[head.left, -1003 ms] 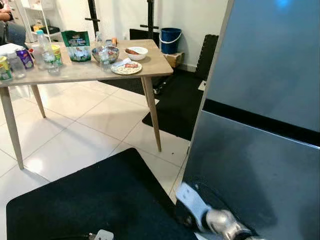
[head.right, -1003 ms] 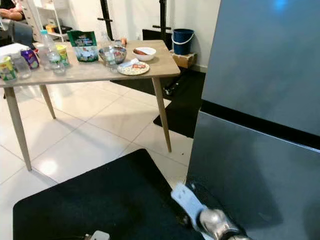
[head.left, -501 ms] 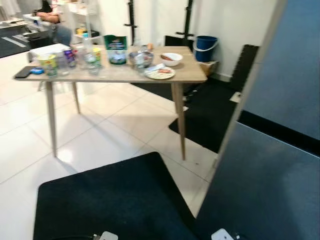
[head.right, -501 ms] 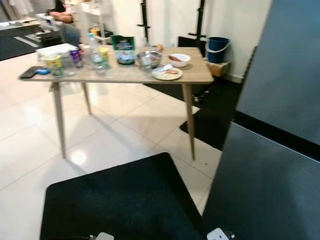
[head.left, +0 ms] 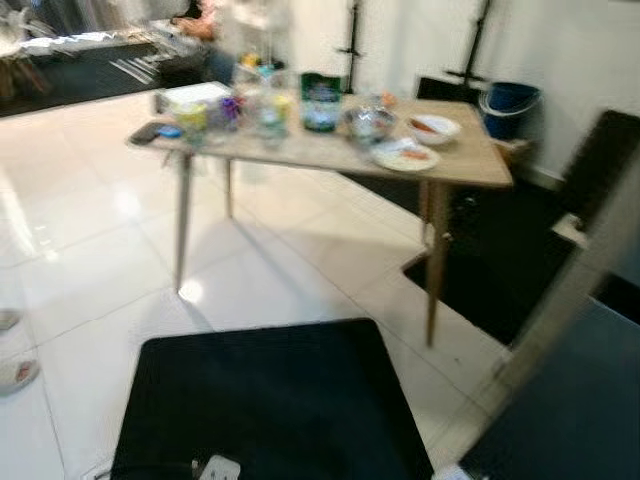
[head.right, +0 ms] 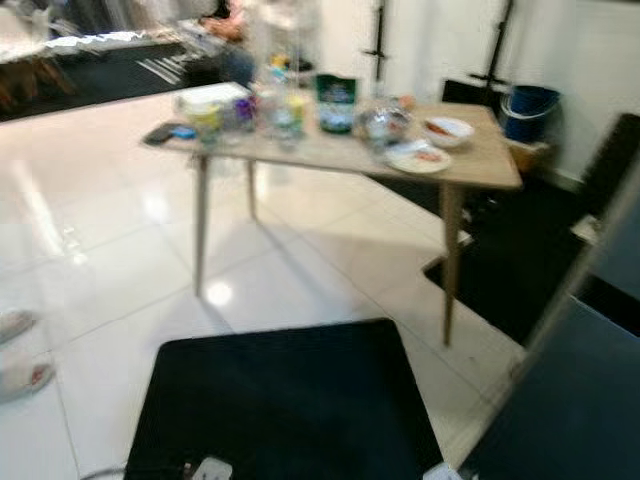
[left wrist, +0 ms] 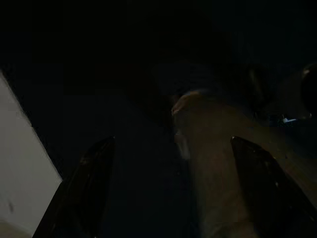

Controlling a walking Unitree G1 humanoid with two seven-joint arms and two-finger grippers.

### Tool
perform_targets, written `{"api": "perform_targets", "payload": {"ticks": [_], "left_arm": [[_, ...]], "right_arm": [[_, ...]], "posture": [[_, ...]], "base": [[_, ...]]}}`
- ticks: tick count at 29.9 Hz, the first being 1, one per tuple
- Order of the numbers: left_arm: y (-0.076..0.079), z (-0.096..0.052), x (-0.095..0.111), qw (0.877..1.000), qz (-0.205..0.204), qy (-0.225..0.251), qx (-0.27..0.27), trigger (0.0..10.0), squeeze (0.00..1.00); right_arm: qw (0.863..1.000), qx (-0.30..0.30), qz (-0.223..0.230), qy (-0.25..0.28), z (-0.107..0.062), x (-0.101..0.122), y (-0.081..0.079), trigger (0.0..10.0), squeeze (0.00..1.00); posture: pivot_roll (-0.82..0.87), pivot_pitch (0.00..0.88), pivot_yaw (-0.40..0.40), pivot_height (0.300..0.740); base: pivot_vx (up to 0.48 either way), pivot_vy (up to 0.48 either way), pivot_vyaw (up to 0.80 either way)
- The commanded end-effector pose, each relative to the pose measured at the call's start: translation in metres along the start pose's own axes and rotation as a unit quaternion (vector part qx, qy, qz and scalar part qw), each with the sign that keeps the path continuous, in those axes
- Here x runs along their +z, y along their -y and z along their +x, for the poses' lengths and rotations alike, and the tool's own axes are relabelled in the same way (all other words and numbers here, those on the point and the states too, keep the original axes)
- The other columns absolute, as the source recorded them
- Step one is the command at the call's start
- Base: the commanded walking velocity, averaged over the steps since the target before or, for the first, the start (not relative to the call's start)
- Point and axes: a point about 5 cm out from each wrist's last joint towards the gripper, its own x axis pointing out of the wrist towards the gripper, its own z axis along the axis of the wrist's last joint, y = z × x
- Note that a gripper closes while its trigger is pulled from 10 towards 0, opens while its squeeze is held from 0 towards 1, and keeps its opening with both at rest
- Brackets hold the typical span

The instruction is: Restocking fridge

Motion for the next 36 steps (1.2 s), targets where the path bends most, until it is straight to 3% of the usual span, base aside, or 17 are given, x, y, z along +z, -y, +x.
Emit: {"api": "perform_targets", "payload": {"ticks": [1, 4, 13, 36], "left_arm": [[0.002, 0.000, -0.005, 1.000, 0.000, -0.013, 0.000, 10.0, 0.00], [0.002, 0.000, -0.004, 1.000, -0.002, -0.013, 0.002, 10.0, 0.00], [-0.001, 0.000, -0.001, 1.000, -0.007, -0.011, 0.005, 10.0, 0.00], [0.000, 0.000, -0.004, 1.000, -0.006, -0.017, 0.004, 10.0, 0.00]], "right_arm": [[1.000, -0.005, 0.008, -0.010, -0.001, -0.006, 0.004, 10.0, 0.00], [1.000, -0.007, 0.006, -0.007, -0.001, -0.004, 0.005, 10.0, 0.00], [1.000, -0.009, 0.008, -0.004, -0.001, -0.003, 0.002, 10.0, 0.00], [1.000, -0.017, 0.010, -0.016, -0.001, -0.010, 0.001, 10.0, 0.00]], "posture": [[-0.04, 0.000, -0.035, 0.740], [-0.04, 0.000, -0.033, 0.740], [-0.05, 0.000, -0.027, 0.740], [-0.05, 0.000, -0.031, 0.740]], "base": [[0.000, 0.000, 0.80], [0.000, 0.000, 0.80], [0.000, 0.000, 0.00], [0.323, 0.000, 0.00]]}}
